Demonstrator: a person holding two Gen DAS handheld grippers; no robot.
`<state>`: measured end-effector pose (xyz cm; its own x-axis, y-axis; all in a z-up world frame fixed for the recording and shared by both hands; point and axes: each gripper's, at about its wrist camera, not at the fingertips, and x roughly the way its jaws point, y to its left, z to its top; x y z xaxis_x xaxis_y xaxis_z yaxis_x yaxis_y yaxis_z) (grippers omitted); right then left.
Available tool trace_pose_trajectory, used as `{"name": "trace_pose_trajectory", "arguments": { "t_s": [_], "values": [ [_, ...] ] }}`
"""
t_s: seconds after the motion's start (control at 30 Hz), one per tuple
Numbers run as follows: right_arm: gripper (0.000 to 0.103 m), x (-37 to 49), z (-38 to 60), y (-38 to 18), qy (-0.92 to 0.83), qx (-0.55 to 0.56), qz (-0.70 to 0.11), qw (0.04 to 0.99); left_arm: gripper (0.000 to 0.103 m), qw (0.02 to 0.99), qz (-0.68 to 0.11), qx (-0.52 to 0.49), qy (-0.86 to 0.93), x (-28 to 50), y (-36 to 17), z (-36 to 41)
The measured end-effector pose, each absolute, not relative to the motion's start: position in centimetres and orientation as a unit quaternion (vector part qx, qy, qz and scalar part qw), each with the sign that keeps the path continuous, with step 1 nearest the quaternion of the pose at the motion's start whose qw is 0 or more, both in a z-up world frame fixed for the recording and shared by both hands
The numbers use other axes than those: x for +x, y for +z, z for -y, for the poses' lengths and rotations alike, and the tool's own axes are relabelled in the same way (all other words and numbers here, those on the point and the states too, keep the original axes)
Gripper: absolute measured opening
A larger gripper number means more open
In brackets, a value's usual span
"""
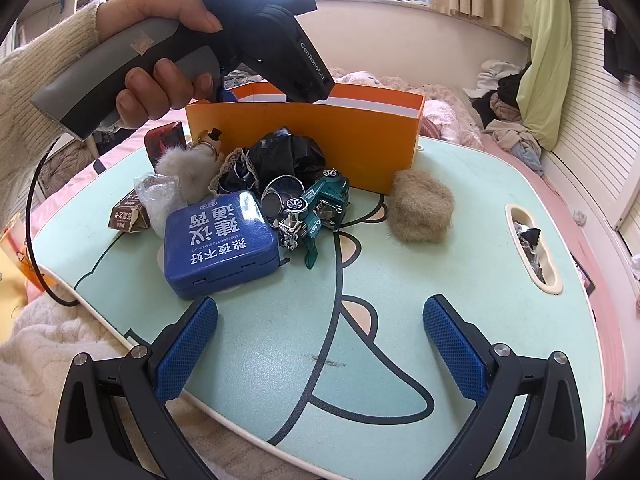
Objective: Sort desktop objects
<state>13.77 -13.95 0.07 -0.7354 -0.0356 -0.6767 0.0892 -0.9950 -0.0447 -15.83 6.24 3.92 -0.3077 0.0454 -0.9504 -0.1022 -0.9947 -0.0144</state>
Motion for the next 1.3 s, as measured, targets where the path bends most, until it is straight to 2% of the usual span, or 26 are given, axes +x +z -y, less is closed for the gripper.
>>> {"name": "trace_pose_trajectory", "arguments": {
  "t_s": [0.1, 0.27, 0.33, 0.4, 0.5, 0.7, 0.73, 0.77, 0.83, 0.9, 1.2, 1.3],
  "values": [
    [0.102, 13.8, 13.8, 0.0, -0.931, 0.362, -0.037, 0.034, 0.074, 0.045, -0.03, -0.564, 0.824, -15.1, 4.6, -6.2],
    [0.102, 13.8, 13.9, 0.1, -0.931, 0.362, -0.037, 0.034, 0.075, 0.161, 0.059, -0.476, 0.863, -8.7, 10.1, -4.1],
    [0.102, 13.8, 13.9, 0.0, -0.931, 0.362, -0.037, 0.033, 0.08, 0.195, 0.075, -0.431, 0.878, -4.7, 12.1, -2.0],
    [0.102, 13.8, 14.0, 0.1, -0.931, 0.362, -0.037, 0.033, 0.093, 0.191, 0.093, -0.398, 0.892, -1.6, 12.6, 0.4],
    [0.102, 13.8, 14.0, 0.1, -0.931, 0.362, -0.037, 0.033, 0.095, 0.162, 0.098, -0.38, 0.906, 2.0, 10.2, 3.8],
    [0.102, 13.9, 14.0, 0.1, -0.931, 0.362, -0.037, 0.034, 0.095, 0.149, 0.104, -0.447, 0.876, 5.3, 0.7, 5.4],
    [0.102, 13.8, 14.1, 0.1, -0.93, 0.363, -0.039, 0.033, 0.095, 0.137, 0.078, -0.399, 0.903, 6.5, 0.7, 5.1],
    [0.102, 13.8, 14.1, 0.1, -0.931, 0.362, -0.04, 0.033, 0.095, 0.124, 0.066, -0.4, 0.906, 6.7, 0.4, 4.7],
    [0.102, 13.9, 14.2, 0.1, -0.931, 0.363, -0.038, 0.034, 0.103, 0.098, 0.047, -0.405, 0.908, 6.0, 0.0, 4.4],
    [0.102, 14.0, 14.3, 0.2, -0.931, 0.362, -0.039, 0.034, 0.103, 0.047, 0.002, -0.402, 0.914, 5.2, -0.6, 4.0],
    [0.102, 14.1, 14.1, 0.3, -0.933, 0.355, -0.03, 0.038, 0.103, 0.055, 0.005, -0.379, 0.924, 5.3, -0.5, 4.3],
    [0.095, 14.3, 12.8, 0.2, -0.939, 0.341, -0.009, 0.033, 0.103, 0.055, 0.005, -0.38, 0.923, 5.3, -0.5, 4.4]
  ]
}}
